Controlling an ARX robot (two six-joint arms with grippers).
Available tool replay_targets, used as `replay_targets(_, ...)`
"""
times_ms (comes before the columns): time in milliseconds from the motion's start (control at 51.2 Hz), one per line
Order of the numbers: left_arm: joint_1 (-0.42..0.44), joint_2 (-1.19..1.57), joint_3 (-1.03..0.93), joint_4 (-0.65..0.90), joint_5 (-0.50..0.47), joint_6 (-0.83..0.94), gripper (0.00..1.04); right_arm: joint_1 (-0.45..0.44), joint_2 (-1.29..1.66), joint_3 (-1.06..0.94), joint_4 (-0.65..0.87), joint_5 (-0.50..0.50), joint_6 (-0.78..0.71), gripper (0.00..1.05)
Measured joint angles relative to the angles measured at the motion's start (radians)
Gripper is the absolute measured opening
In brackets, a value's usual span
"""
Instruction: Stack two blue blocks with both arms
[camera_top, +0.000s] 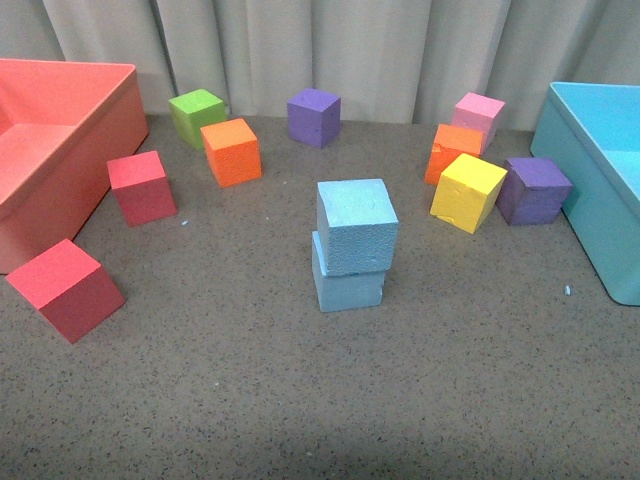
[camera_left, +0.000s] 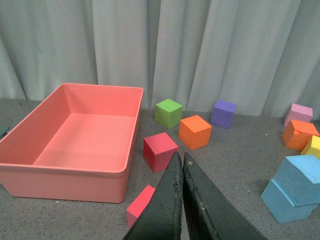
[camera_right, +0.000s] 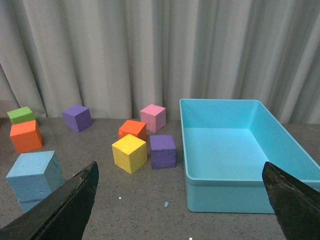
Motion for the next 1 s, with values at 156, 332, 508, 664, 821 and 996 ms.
replay_targets(156, 0.000, -0.066, 0.000, -0.065, 0.000, 0.000, 0.04, 0.000, 0.000, 0.000, 0.000, 0.000, 0.000, 0.95)
replay_targets(332, 0.000, -0.124, 0.000, -0.122, 0.000, 0.000, 0.04, 0.000, 0.000, 0.000, 0.000, 0.000, 0.000, 0.95)
replay_targets(508, 0.000, -0.190, 0.000, -0.189, 0.000, 0.000, 0.04, 0.000, 0.000, 0.000, 0.000, 0.000, 0.000, 0.95)
replay_targets(664, 0.000, -0.337, 0.000, -0.348, 0.001, 0.000, 0.04, 0.000, 0.000, 0.000, 0.000, 0.001, 0.000, 0.95)
replay_targets(821, 0.000, -0.348, 0.000, -0.354, 0.000, 0.000, 0.09, 0.000, 0.000, 0.000, 0.000, 0.000, 0.000, 0.95)
replay_targets(996, 0.000, -0.349, 0.000, -0.354, 0.000, 0.000, 0.43, 0.000, 0.000, 0.000, 0.000, 0.000, 0.000, 0.95)
